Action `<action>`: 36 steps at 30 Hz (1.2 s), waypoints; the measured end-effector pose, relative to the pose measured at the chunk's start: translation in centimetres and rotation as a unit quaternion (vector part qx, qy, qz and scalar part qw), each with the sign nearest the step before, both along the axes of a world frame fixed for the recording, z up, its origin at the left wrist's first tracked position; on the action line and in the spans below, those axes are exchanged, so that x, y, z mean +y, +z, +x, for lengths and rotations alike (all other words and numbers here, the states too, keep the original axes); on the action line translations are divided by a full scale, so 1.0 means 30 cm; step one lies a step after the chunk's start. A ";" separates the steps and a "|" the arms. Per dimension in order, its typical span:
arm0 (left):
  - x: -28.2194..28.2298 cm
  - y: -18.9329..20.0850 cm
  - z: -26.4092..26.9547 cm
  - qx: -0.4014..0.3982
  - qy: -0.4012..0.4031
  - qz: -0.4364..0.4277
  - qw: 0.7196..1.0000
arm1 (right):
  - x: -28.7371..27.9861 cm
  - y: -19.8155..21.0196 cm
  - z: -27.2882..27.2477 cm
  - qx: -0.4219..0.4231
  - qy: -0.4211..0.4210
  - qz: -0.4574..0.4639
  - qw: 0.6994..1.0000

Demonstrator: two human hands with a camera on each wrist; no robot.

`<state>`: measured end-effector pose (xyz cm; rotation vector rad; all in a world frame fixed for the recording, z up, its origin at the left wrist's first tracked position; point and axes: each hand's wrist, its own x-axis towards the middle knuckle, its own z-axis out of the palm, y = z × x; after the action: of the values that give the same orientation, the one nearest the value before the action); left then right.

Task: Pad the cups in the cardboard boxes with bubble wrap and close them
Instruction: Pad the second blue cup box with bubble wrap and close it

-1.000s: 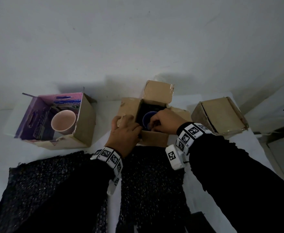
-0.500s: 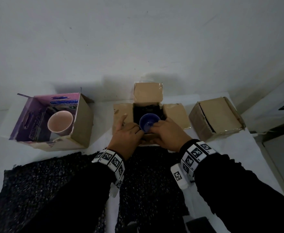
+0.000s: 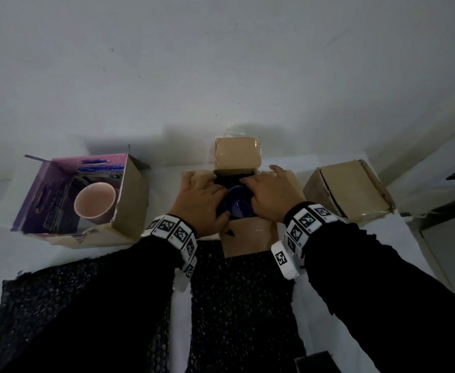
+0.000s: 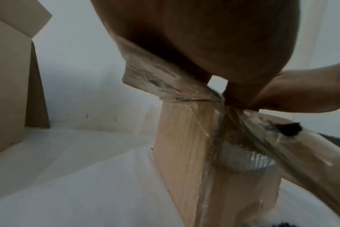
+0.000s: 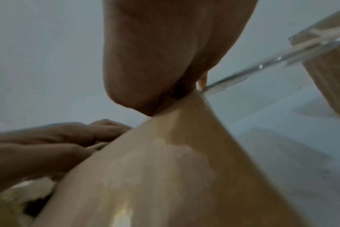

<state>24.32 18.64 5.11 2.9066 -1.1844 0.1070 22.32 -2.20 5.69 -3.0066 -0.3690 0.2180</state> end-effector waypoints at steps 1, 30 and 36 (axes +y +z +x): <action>-0.006 -0.006 -0.001 0.007 0.008 -0.004 1.000 | 0.008 -0.004 0.006 0.009 0.003 -0.015 1.000; 0.071 0.010 -0.405 0.034 -0.004 -0.127 0.991 | 0.026 -0.024 -0.529 -0.069 -0.029 0.240 0.968; 0.133 -0.108 -0.599 0.212 0.032 0.089 0.973 | 0.086 -0.197 -0.726 0.104 -0.093 0.045 0.989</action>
<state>6.36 22.62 1.88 2.8952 -1.0694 -0.6195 0.53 0.37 -0.21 -2.8692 -0.0743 0.4795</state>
